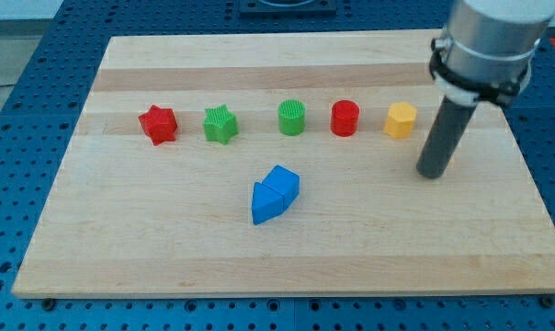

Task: Put the yellow heart to the right of the yellow hexagon

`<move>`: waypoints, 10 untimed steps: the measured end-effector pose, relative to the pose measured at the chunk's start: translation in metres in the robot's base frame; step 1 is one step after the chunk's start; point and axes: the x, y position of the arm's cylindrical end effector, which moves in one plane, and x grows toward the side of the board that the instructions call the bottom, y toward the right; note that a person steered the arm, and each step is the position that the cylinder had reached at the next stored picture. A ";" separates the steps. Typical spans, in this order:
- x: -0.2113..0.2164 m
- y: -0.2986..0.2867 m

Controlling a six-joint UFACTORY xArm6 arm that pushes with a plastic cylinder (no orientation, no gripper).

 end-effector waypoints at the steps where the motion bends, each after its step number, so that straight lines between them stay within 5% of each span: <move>1: -0.032 0.019; 5: 0.022 0.015; 6: 0.000 0.015; 7: 0.029 0.037; 8: 0.035 0.119; 10: -0.050 0.162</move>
